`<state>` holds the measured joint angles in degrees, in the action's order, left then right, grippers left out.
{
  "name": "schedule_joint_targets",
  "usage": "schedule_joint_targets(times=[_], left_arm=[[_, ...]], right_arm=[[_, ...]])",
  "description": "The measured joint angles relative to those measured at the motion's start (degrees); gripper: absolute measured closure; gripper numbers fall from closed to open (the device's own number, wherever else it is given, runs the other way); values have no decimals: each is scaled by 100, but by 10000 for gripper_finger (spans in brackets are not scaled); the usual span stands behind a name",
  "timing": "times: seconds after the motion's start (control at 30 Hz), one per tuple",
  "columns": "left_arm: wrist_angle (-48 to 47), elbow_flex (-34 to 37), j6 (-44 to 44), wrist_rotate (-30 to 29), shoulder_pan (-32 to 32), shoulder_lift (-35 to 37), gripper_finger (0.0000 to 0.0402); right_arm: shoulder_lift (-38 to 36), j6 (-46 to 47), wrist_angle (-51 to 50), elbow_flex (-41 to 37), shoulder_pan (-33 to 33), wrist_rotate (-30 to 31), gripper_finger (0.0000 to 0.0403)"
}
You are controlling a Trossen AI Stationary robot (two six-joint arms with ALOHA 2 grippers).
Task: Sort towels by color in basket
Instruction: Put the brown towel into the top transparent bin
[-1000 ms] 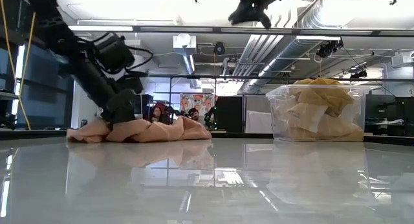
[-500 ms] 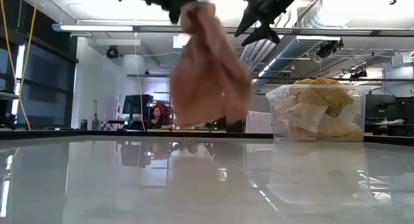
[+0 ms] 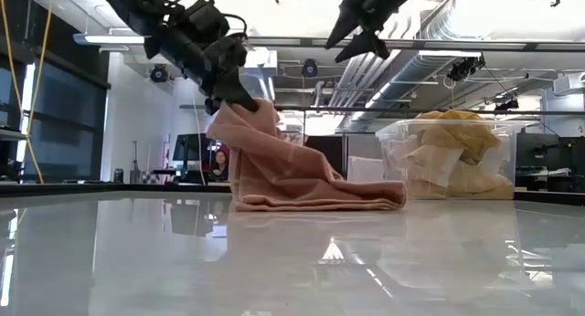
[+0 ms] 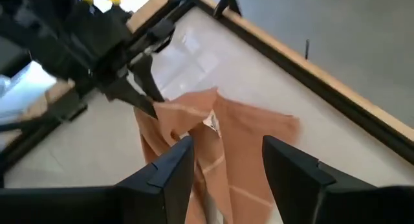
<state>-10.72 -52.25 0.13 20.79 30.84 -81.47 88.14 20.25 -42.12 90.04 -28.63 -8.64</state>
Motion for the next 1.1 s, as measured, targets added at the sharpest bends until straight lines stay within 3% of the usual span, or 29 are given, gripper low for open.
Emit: schedule_joint_targets(times=[0.23, 0.4, 0.73, 0.93, 1.1], left_arm=[[85, -199, -182, 156, -102, 47, 394], [57, -271, -176, 120, -100, 45, 394], [313, -271, -611, 21, -130, 78, 385], [547, -271, -755, 74, -129, 117, 318], [436, -275, -752, 70, -35, 516, 272]], right_arm=[[738, -652, 386, 0, 350, -616, 195], [1427, -1499, 1327, 0, 521, -1199, 159], [1990, -2151, 1830, 0, 735, -1094, 153], [2270, -2203, 1997, 0, 934, -934, 210], [2238, -1639, 1620, -1, 945, -810, 336]])
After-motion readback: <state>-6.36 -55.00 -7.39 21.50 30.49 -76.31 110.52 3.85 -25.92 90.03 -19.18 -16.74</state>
